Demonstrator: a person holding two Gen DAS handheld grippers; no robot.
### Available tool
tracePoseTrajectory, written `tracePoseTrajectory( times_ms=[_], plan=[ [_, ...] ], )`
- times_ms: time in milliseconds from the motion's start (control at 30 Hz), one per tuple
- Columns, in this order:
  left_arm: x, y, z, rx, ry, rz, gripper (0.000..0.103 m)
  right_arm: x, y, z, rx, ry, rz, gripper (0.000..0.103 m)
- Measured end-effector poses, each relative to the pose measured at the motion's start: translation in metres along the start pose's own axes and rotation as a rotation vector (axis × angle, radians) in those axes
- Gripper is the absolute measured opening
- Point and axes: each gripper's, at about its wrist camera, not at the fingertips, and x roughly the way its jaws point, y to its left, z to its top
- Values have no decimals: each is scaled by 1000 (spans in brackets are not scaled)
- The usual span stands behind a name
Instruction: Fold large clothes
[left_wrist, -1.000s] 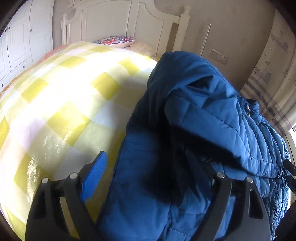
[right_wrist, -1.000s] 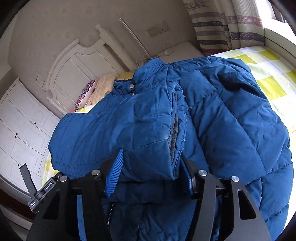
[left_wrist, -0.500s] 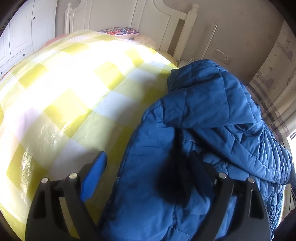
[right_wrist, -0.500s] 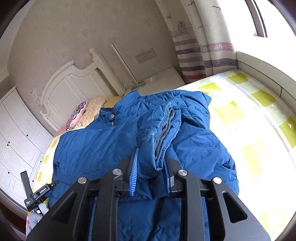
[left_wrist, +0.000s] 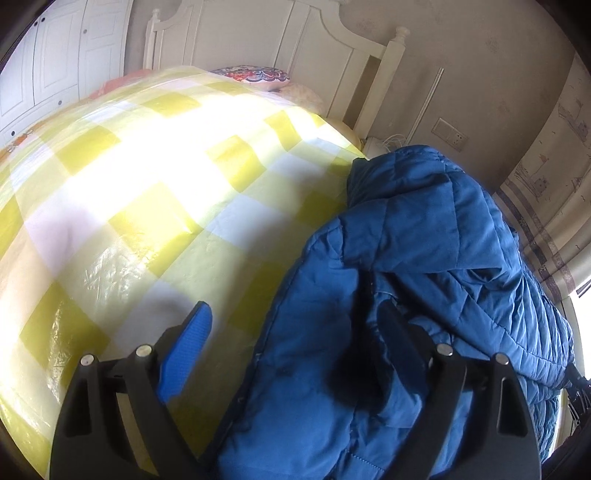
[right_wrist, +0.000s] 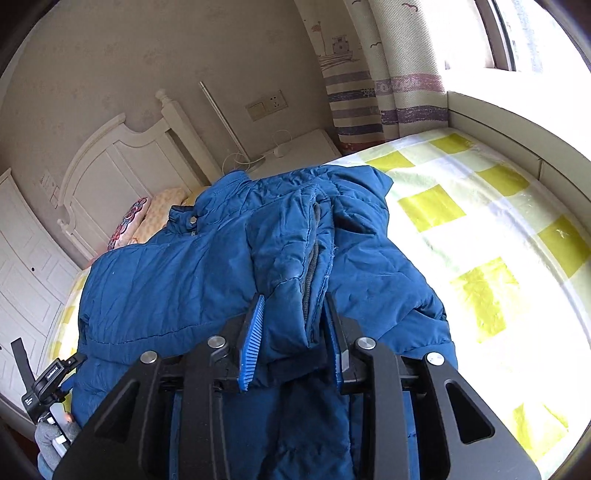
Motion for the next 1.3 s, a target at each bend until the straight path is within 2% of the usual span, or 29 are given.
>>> tracePoseTrajectory(
  times_ms=[33,100,200,267,400,433,500,600,667,733,833,867,933,967,1067,1167,1233,1300],
  plan=[
    [1,0,0,-3,5,4,90,-9,1,3,13,-44,-31,55],
    [-4,1,-1,-23,-16,12,90,-24,17,9,-29,-111,-10,55],
    [-21,-4,3,-18,-77,25,89,-28,67,13,-253,-142,-2,55],
    [-35,-17,13,0,-120,2,89,-16,88,13,-355,-109,13,56],
    [-48,-62,37,80,-137,-84,90,34,81,7,-335,47,-58,59],
    [-45,-75,44,104,-121,-108,90,44,75,2,-318,71,-62,59],
    [-31,-99,54,137,-81,-153,90,51,70,-8,-323,53,-54,61],
    [-1,-118,64,143,-41,-149,90,52,66,-9,-324,52,-45,62],
    [33,-121,66,150,19,-92,90,53,60,-7,-291,60,-28,62],
    [77,-109,62,136,130,-70,96,51,54,-6,-256,50,-32,61],
    [84,-105,61,156,162,-86,98,51,56,-7,-263,40,-44,61],
    [78,-105,66,149,173,-108,97,50,57,-7,-265,39,-43,61],
    [64,-97,82,72,168,-224,97,51,57,-8,-267,38,-43,62],
    [58,-92,91,31,150,-254,97,51,58,-7,-271,37,-45,62],
    [58,-91,116,19,81,-193,97,51,59,-8,-279,34,-48,63],
    [102,-99,119,64,177,-124,97,49,58,-9,-269,35,-36,63],
    [137,-102,107,130,238,-30,100,49,58,-9,-268,36,-27,63],
    [147,-104,104,146,230,3,101,49,59,-9,-272,37,-27,63]
  ],
)
